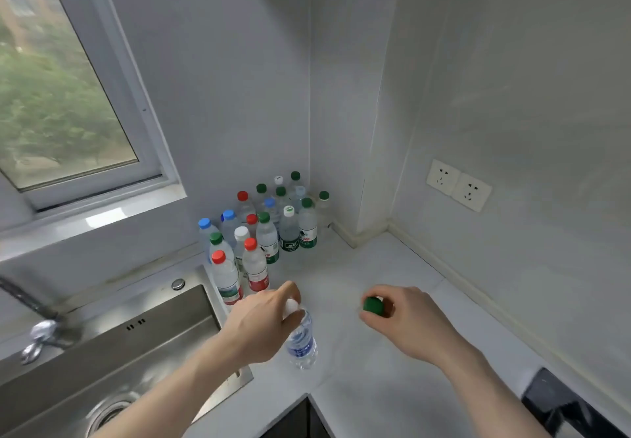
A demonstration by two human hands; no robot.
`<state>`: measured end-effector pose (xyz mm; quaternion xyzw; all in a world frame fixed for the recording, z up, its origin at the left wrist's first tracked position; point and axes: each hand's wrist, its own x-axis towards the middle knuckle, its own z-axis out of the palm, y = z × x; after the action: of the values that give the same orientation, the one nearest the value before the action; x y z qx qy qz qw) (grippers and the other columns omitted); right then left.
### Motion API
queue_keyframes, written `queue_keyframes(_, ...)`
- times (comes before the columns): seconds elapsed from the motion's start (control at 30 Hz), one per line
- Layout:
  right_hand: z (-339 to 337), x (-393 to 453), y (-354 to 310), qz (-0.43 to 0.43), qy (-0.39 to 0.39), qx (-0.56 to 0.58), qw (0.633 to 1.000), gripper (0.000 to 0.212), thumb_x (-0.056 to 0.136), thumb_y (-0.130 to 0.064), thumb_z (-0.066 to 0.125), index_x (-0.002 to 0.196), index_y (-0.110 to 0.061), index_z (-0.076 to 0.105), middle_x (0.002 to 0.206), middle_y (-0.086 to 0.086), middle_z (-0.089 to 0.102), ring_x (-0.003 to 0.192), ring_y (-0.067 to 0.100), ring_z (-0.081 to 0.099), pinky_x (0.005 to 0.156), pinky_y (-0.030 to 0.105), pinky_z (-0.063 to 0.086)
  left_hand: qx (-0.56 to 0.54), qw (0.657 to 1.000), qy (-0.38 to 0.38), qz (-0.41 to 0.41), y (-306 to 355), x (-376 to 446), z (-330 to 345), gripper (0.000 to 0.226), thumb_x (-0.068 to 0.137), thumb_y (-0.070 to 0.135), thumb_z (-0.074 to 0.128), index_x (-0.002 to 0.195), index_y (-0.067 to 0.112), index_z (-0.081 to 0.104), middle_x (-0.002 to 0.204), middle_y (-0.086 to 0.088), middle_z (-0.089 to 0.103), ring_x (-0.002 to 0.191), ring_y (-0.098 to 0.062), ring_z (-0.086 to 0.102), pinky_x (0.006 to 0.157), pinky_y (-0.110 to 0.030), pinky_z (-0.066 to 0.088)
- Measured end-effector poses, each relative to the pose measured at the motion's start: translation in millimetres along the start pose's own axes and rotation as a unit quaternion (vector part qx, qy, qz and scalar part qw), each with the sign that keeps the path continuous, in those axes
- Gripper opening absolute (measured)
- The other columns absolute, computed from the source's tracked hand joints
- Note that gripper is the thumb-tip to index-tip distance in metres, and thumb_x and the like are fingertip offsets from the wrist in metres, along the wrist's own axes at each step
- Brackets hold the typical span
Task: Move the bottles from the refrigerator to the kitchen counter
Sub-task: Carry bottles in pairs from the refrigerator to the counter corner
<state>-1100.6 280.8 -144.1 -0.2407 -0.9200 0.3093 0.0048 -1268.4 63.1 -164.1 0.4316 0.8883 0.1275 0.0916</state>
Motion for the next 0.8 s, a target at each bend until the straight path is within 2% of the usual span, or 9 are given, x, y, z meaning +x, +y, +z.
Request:
queue_keyframes(0.2,18.1,51.7,-13.8,0.021,0.016,-0.018,0.999,0.013,0.090,-0.052,0.065,0.092,-0.039,0.066,0.077,-0.013,0.066,0.073,0.010,0.060,0.070,0.026,0.050,0.030,0.999,-0.008,0.023,-51.8,65.7,-5.8,0.020,0.104,0.050,0.042,0.111,0.032,0.044,0.094,0.004,0.065,0.077,-0.022,0.058,0.058,-0.034,0.038)
queue_keyframes(0.33,29.5,73.2,-15.8,0.034,0.025,-0.015,0.999,0.012,0.093,-0.052,0.063,0.096,-0.040,0.064,0.079,-0.015,0.065,0.074,0.008,0.059,0.069,0.023,0.048,0.057,0.998,-0.017,0.038,-76.1,100.9,0.2,0.022,0.103,0.049,0.043,0.116,0.031,0.044,0.102,0.001,0.069,0.085,-0.027,0.064,0.065,-0.038,0.048)
queue_keyframes(0.5,37.8,101.3,-18.4,0.040,0.024,-0.013,0.999,0.010,0.095,-0.051,0.061,0.100,-0.042,0.062,0.086,-0.015,0.066,0.080,0.009,0.061,0.075,0.028,0.053,0.075,0.996,-0.026,0.045,-99.8,141.4,4.9,0.022,0.104,0.047,0.043,0.117,0.029,0.043,0.101,-0.001,0.070,0.085,-0.028,0.063,0.069,-0.041,0.053)
queue_keyframes(0.67,39.1,129.1,-18.8,0.045,0.018,-0.020,0.999,0.009,0.095,-0.048,0.062,0.097,-0.039,0.064,0.083,-0.013,0.066,0.079,0.012,0.061,0.075,0.031,0.053,0.074,0.996,-0.016,0.055,-118.5,177.5,9.5,0.025,0.104,0.047,0.044,0.120,0.028,0.043,0.103,0.000,0.071,0.085,-0.024,0.064,0.073,-0.041,0.054)
queue_keyframes(0.8,40.6,152.2,-18.3,0.047,0.009,-0.020,0.999,0.010,0.094,-0.047,0.063,0.098,-0.038,0.065,0.082,-0.012,0.066,0.080,0.013,0.061,0.076,0.032,0.053,0.089,0.994,-0.025,0.052,-129.0,201.9,15.7,0.023,0.104,0.044,0.045,0.118,0.026,0.043,0.103,0.000,0.070,0.084,-0.022,0.060,0.077,-0.038,0.047)
